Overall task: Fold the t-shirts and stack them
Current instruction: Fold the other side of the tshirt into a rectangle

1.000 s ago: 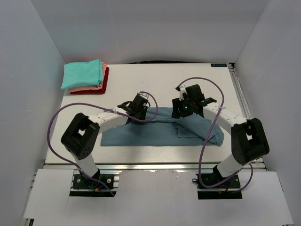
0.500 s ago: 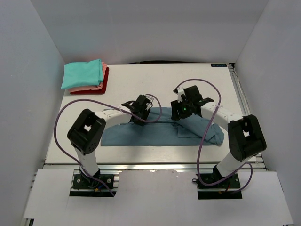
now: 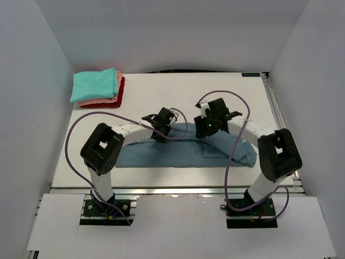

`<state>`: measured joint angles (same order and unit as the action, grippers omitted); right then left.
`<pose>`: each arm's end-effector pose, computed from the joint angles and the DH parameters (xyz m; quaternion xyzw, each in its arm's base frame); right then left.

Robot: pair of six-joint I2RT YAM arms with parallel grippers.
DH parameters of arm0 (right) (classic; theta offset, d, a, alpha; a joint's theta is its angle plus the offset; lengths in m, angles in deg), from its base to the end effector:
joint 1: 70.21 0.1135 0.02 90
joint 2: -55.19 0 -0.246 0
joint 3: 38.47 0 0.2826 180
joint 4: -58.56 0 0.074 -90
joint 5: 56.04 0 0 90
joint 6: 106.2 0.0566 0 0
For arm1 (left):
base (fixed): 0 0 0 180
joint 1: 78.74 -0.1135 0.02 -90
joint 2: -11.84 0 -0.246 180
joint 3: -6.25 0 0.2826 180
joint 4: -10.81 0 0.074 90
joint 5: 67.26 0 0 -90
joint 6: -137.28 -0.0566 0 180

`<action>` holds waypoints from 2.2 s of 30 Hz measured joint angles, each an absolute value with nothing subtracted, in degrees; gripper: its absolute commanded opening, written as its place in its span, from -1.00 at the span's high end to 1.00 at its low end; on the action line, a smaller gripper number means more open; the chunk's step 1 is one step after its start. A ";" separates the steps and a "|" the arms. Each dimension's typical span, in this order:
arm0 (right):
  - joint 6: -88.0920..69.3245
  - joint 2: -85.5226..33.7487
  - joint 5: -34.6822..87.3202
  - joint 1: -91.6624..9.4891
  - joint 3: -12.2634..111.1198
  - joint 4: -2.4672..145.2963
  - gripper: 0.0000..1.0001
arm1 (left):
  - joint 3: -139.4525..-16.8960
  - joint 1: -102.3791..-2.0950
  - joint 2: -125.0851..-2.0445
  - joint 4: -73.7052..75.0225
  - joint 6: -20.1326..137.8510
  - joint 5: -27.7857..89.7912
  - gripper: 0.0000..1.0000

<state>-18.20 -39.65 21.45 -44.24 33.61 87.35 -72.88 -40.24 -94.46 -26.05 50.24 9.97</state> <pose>0.3378 0.1782 0.1481 -0.2616 0.9021 0.1686 0.2988 0.3185 -0.2374 0.1044 0.2718 0.9298 0.0223 0.2472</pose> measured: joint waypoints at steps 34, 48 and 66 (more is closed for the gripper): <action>-20.89 -38.58 26.32 -41.02 33.74 90.44 1.00 | -73.53 -40.19 -92.97 -28.56 49.21 10.01 1.00; -19.79 -34.43 26.32 -39.69 33.61 93.78 1.00 | -72.88 -40.19 -89.70 -29.96 49.24 10.18 1.00; -19.53 -34.93 26.26 -39.65 32.01 94.44 1.00 | -69.14 -40.19 -86.46 -31.01 49.85 13.24 1.00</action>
